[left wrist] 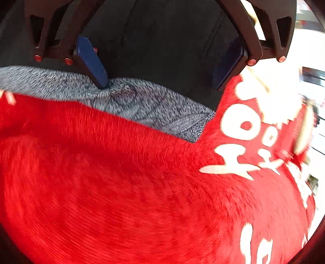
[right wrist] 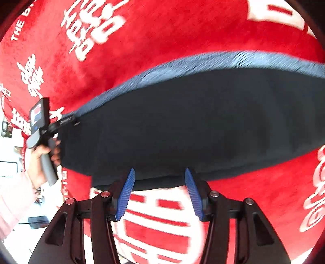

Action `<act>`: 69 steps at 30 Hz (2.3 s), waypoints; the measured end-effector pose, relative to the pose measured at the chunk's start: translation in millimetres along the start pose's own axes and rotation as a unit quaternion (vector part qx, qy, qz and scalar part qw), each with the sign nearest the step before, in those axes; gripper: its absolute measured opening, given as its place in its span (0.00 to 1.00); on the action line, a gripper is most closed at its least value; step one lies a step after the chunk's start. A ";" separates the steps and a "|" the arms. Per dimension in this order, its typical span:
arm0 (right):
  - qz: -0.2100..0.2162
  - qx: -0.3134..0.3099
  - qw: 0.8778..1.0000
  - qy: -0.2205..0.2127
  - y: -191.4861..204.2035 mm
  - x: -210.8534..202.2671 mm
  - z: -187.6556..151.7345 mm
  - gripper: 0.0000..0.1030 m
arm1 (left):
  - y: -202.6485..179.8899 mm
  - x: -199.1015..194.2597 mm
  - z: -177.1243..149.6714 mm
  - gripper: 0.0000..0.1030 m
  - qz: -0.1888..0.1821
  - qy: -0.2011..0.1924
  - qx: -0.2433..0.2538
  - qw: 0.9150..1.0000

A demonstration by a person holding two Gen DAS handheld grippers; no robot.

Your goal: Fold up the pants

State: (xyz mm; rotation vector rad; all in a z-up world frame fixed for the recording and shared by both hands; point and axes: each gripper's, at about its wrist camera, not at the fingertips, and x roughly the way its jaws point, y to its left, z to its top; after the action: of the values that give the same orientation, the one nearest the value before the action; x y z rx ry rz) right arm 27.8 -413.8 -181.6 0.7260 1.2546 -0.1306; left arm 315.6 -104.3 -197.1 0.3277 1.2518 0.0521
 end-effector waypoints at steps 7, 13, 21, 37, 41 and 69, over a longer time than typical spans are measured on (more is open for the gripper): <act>0.076 0.036 0.996 0.023 40.2 32.6 -34.4 0.54 | 16.6 -36.6 -29.4 1.00 -0.045 -0.008 0.051 0.998; 0.103 0.070 0.992 0.018 54.3 58.0 -41.5 0.54 | 28.9 -19.9 -60.1 1.00 -0.071 -0.012 0.058 0.996; 0.138 0.192 0.972 0.012 39.1 79.9 -22.0 0.09 | 36.3 -7.1 -55.3 1.00 -0.103 -0.005 0.067 0.992; 0.051 0.081 0.994 0.049 46.0 60.4 -59.5 0.37 | 44.0 -24.8 -69.7 1.00 -0.091 -0.003 0.109 0.990; 0.005 0.011 1.000 -0.016 46.7 9.8 -43.6 0.37 | 38.2 -50.5 -56.9 1.00 -0.109 -0.033 0.099 0.989; -0.129 -0.045 0.988 -0.072 -7.4 6.3 -9.8 0.41 | -99.0 -93.1 -80.9 1.00 -0.147 -0.026 0.175 0.973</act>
State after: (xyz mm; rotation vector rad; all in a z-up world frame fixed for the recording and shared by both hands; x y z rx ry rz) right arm 18.4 -412.2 -191.6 0.4659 1.2038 -0.3298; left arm 196.3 -201.3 -160.2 0.4397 1.2454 -0.4333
